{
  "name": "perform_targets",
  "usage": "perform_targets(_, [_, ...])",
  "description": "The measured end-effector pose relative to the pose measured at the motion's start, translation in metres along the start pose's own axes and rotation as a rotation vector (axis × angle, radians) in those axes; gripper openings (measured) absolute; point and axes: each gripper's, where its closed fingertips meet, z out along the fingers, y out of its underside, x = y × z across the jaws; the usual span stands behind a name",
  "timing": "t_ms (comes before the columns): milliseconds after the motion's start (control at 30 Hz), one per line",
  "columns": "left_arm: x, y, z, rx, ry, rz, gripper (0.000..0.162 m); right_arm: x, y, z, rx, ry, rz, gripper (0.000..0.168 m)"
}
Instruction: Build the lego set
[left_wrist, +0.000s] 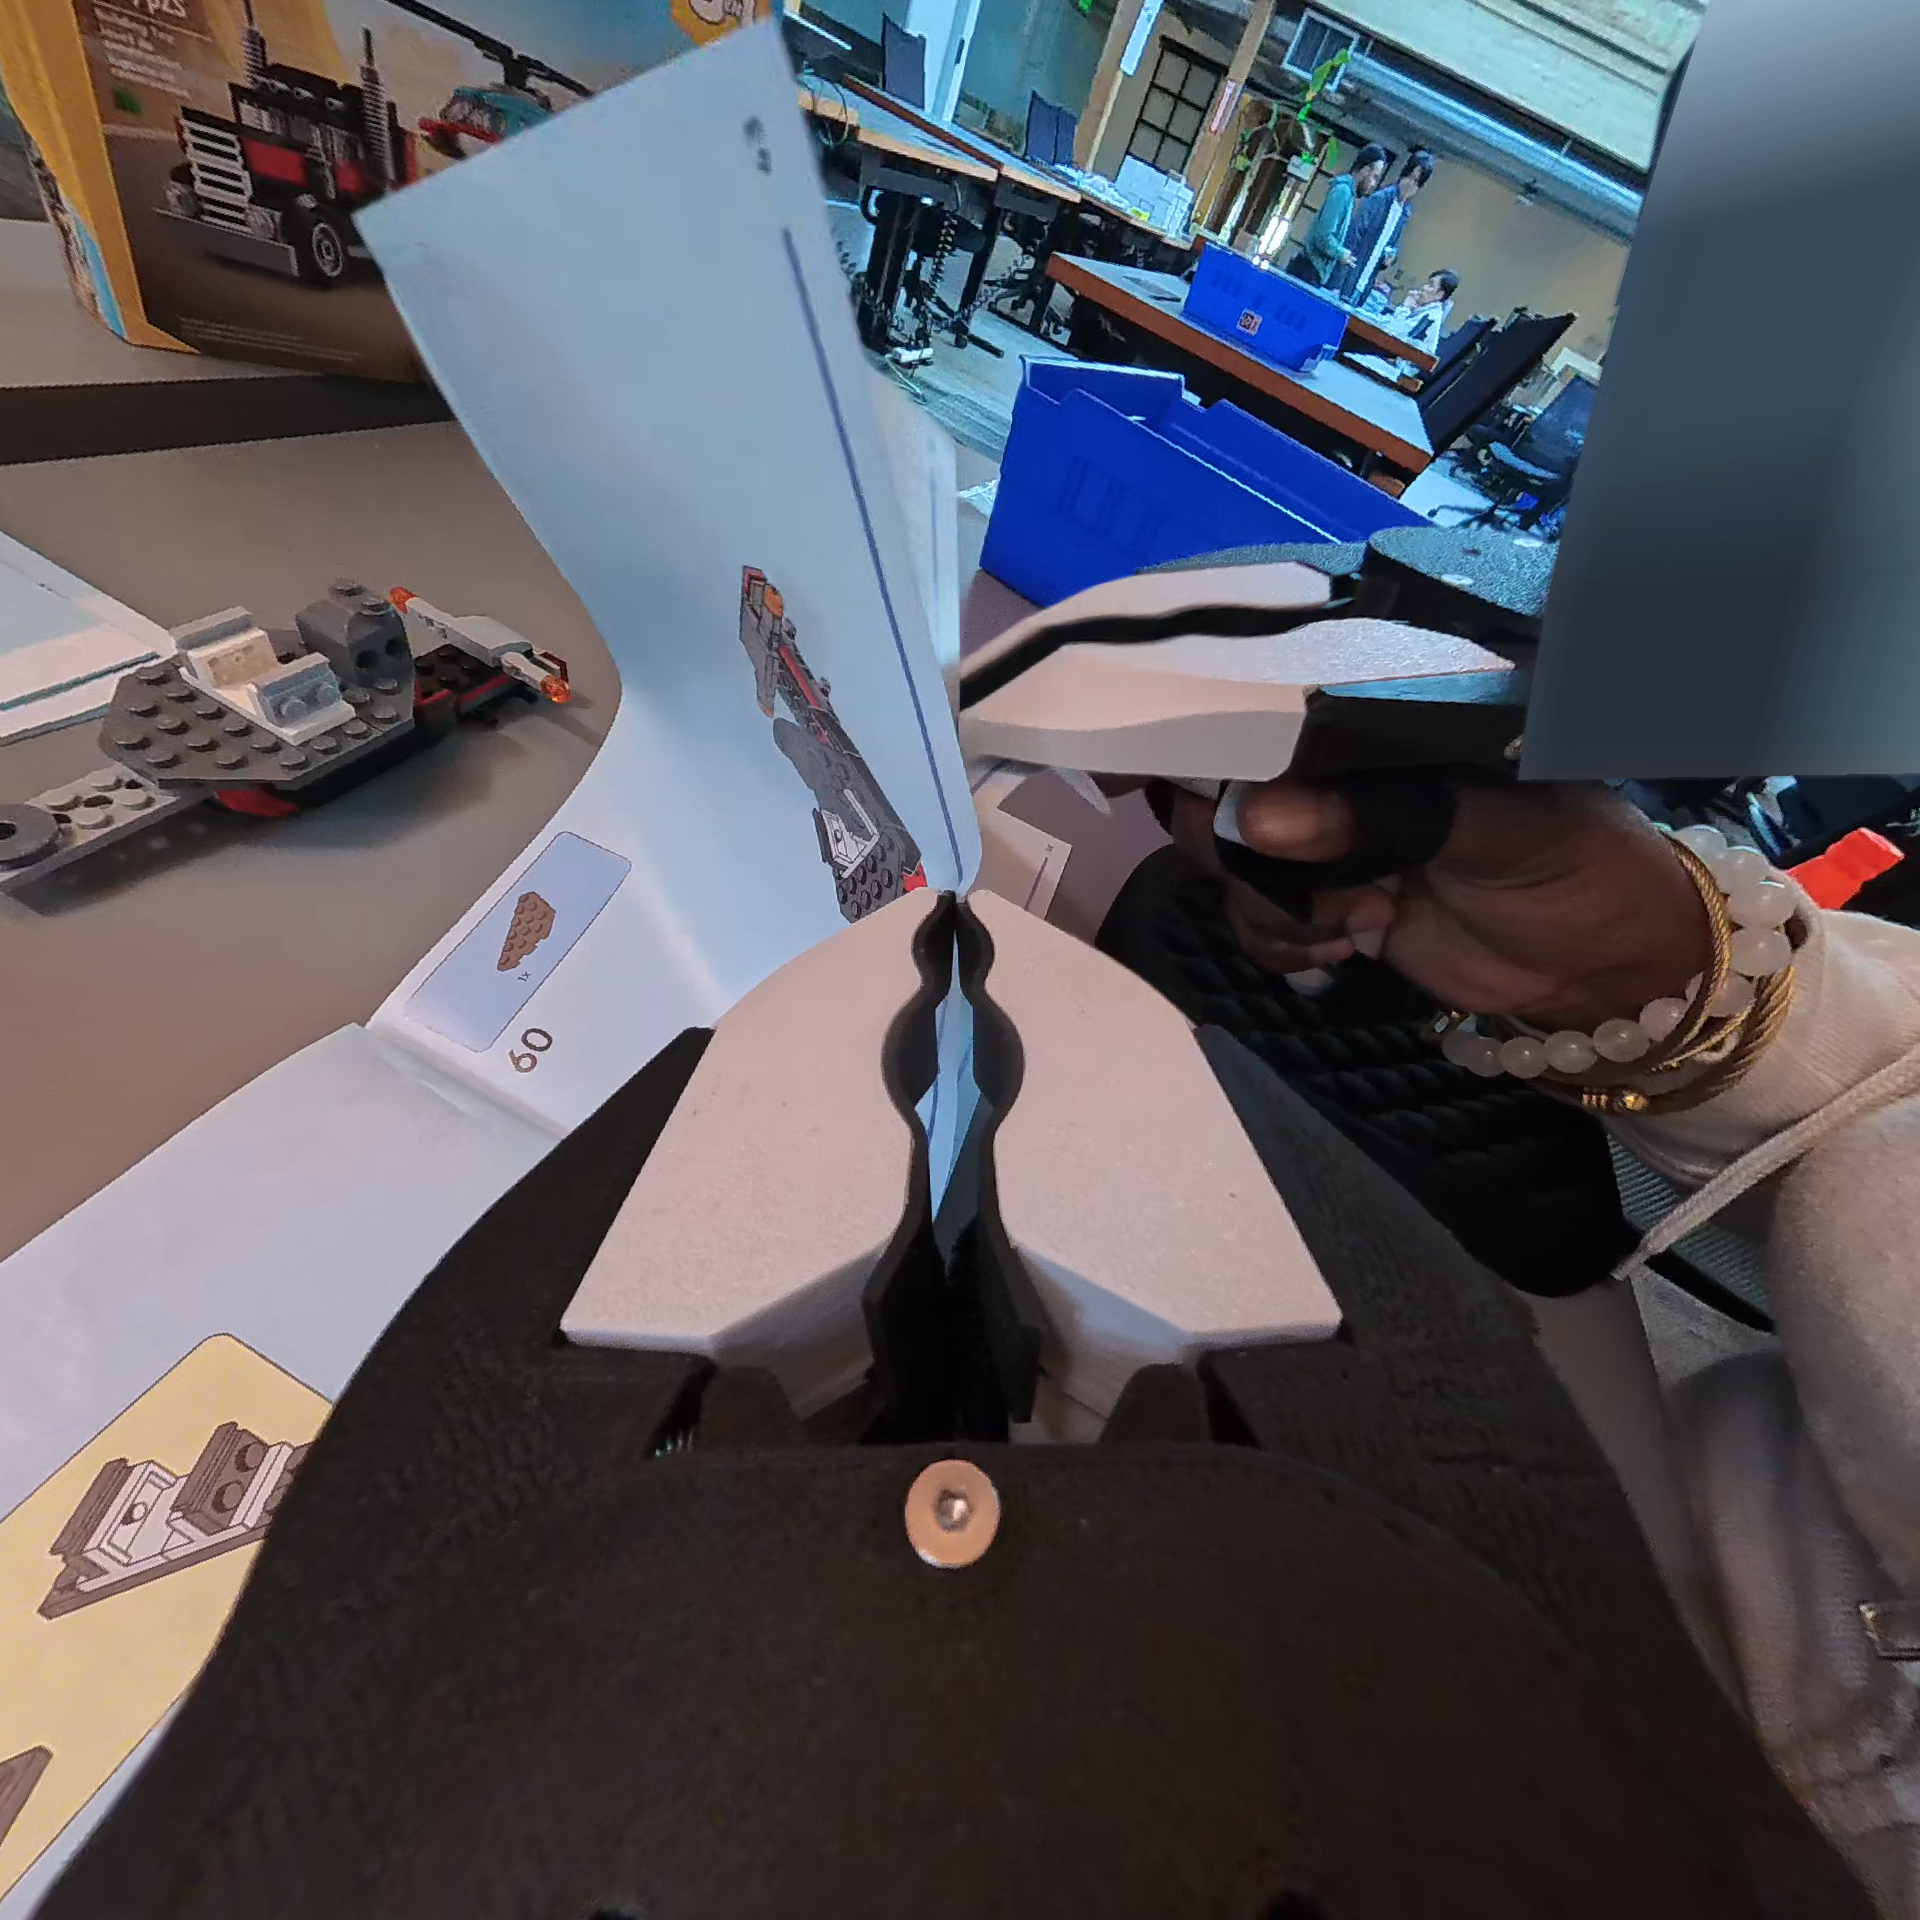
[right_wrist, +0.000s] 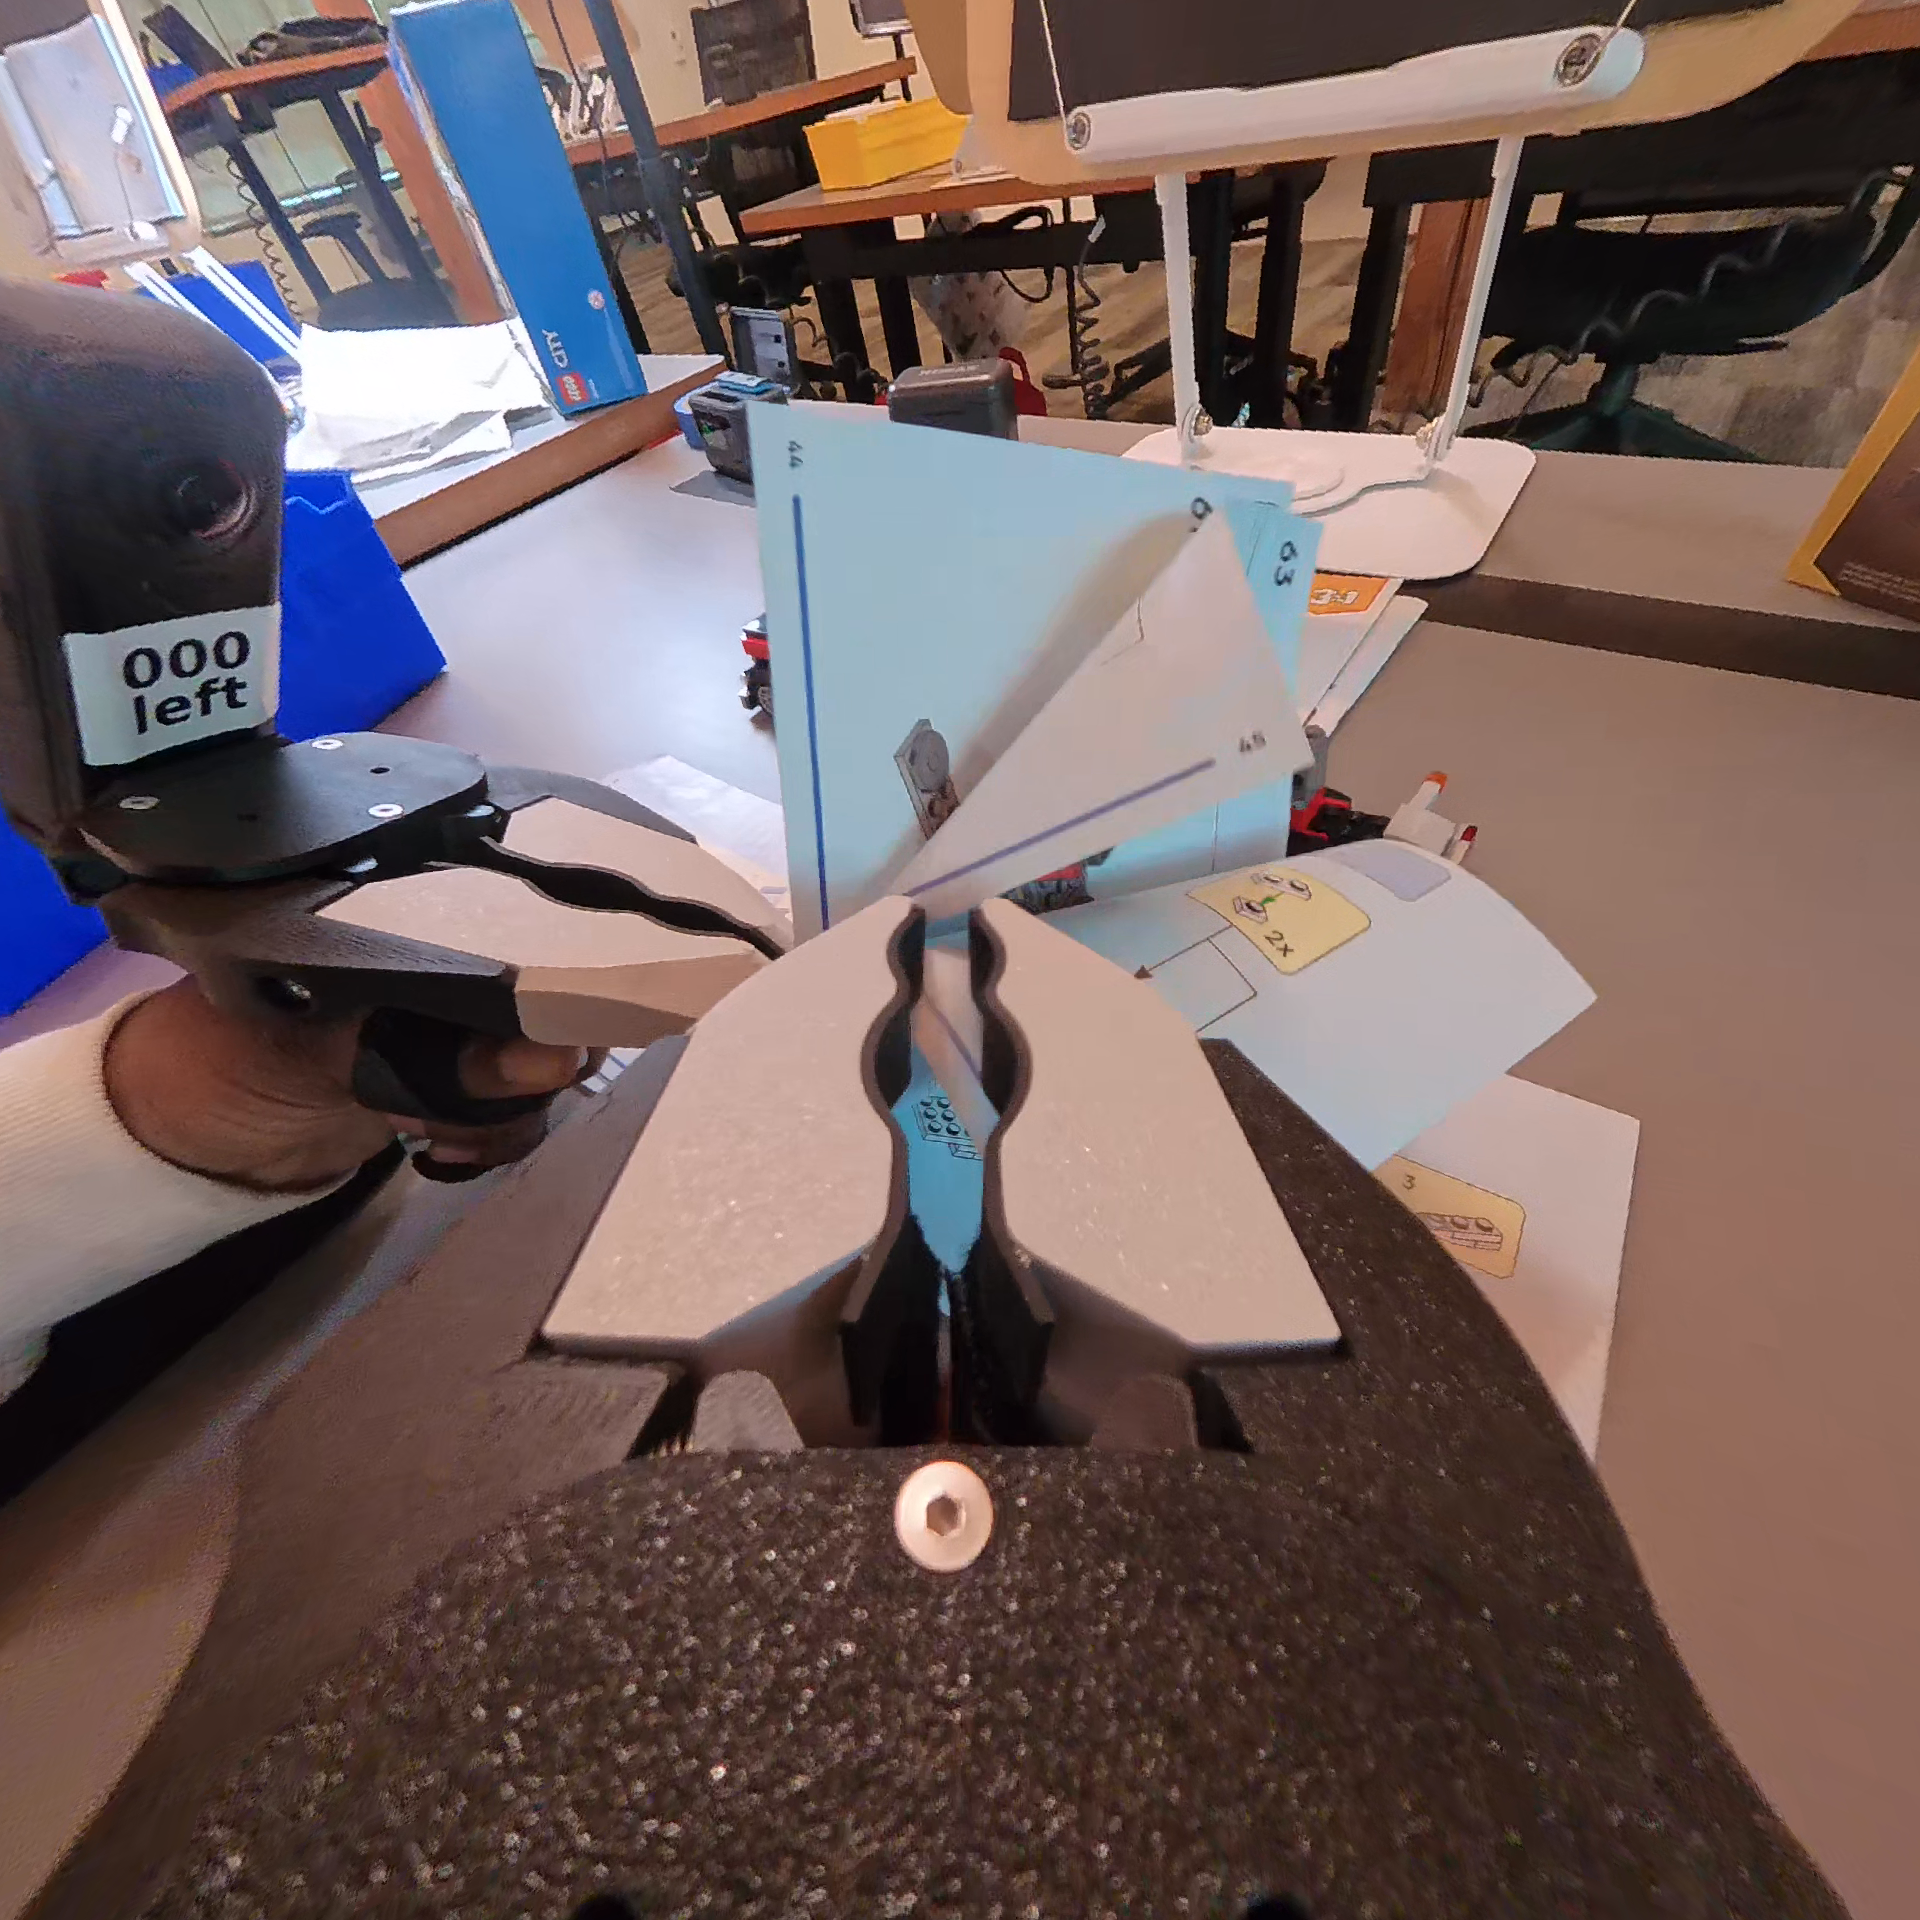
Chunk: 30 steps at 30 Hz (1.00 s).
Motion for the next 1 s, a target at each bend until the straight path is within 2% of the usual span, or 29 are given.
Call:
perform_targets(133, [0.001,0.002,0.001,-0.017,-0.007,0.027,0.001,-0.005,0.0,-0.001,0.008,-0.05,0.075,0.005])
perform_targets(267, [0.003,0.005,0.003,-0.042,-0.029,0.079,0.0,-0.01,0.001,-0.002,0.014,-0.138,0.243,0.017])
perform_targets(500, [0.005,0.011,0.008,-0.097,-0.073,0.19,0.001,-0.011,-0.004,-0.006,0.062,-0.195,0.376,0.014])
perform_targets(600, [0.006,0.013,0.01,-0.113,-0.08,0.218,0.001,-0.009,-0.003,-0.009,0.054,-0.193,0.383,0.022])
perform_targets(767, [0.008,0.013,0.01,-0.105,-0.07,0.207,0.0,-0.006,-0.003,-0.013,0.078,-0.191,0.377,0.015])
perform_targets(1000, [0.006,0.011,0.007,-0.083,-0.058,0.162,0.001,-0.002,-0.008,-0.017,0.109,-0.23,0.38,0.017])
